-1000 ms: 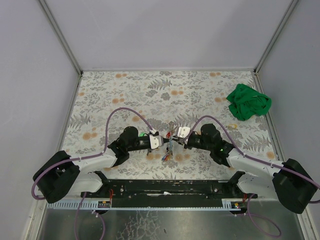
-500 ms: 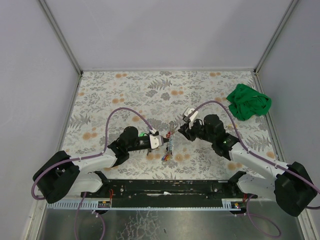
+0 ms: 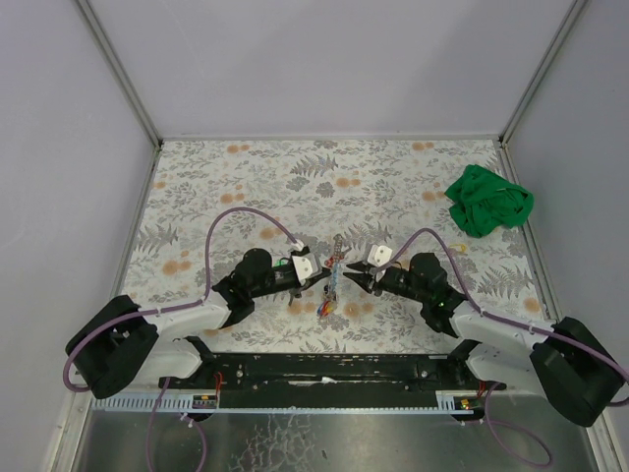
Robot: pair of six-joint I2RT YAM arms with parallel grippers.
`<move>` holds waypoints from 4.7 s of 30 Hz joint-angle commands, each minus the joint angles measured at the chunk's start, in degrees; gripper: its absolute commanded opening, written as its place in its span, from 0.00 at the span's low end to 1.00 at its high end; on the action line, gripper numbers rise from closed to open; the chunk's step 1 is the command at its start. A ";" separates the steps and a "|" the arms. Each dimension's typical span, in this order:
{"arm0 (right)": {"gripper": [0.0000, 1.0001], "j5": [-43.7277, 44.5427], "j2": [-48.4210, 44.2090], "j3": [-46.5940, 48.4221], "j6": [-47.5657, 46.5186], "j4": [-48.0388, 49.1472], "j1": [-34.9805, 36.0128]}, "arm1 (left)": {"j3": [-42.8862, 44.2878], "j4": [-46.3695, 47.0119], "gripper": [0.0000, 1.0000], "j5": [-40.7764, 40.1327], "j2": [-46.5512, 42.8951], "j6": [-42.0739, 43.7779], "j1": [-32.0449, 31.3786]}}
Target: Put the keys on the keyring
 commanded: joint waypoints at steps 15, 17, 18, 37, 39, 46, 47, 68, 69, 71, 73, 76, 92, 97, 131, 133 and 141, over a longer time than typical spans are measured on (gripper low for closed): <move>0.26 9.48 11.10 -2.50 0.93 31.22 6.18 | 1.04 8.31 0.04 -7.73 0.75 -8.91 -0.80; 0.25 10.38 11.95 -2.58 0.64 31.92 6.34 | 0.96 8.41 0.04 -7.78 0.84 -9.04 -0.87; 0.25 10.45 12.32 -2.49 0.70 32.15 6.41 | 0.97 8.51 0.04 -7.81 0.87 -9.09 -0.91; 0.22 11.69 18.09 -1.87 3.31 37.16 7.33 | 0.93 9.77 0.04 -8.16 1.60 -9.80 -1.59; 0.22 11.25 18.87 -1.73 4.22 38.23 7.33 | 0.93 9.84 0.02 -8.06 1.75 -9.73 -1.70; 0.27 11.01 19.97 -2.87 5.22 40.95 7.32 | 0.49 10.39 0.00 -7.39 2.04 -9.09 -1.68; 0.27 10.89 20.02 -2.94 4.97 40.82 7.32 | 0.10 11.33 0.00 -6.92 1.92 -8.91 -1.74; 0.01 -3.47 23.91 -2.85 9.54 50.69 0.89 | -4.43 20.68 0.00 4.58 1.79 -6.64 -1.10; 0.00 -3.58 23.17 -2.87 9.23 49.72 0.56 | -4.43 20.62 0.01 4.52 1.81 -6.67 -1.01; 0.00 -3.60 21.34 -2.81 8.14 46.98 0.14 | -4.53 20.64 0.04 4.21 1.73 -6.84 -0.85; 0.00 -3.45 19.34 -2.57 6.38 43.39 0.01 | -4.64 20.56 0.09 3.86 1.59 -6.94 -0.77; 0.00 -2.96 16.06 -1.79 2.82 36.25 -0.08 | -4.93 19.63 0.15 2.91 0.77 -6.61 -0.38; 0.00 -4.82 5.08 5.49 -10.36 4.95 -0.07 | -3.63 14.07 0.26 2.60 0.34 -5.05 1.73; 0.00 -5.73 4.88 6.68 -11.00 2.01 -0.07 | -2.28 12.70 0.25 3.72 1.68 -5.01 1.85; 0.00 -2.78 3.45 17.28 -22.46 -21.27 3.49 | 1.90 4.97 0.24 3.81 4.54 -1.14 1.81; 0.00 -2.57 3.45 17.51 -22.96 -22.15 3.53 | 1.54 5.05 0.25 3.22 3.98 -0.37 1.86; 0.00 -2.71 4.21 17.96 -23.62 -23.64 3.53 | 2.22 6.85 0.26 5.15 5.93 -0.47 1.84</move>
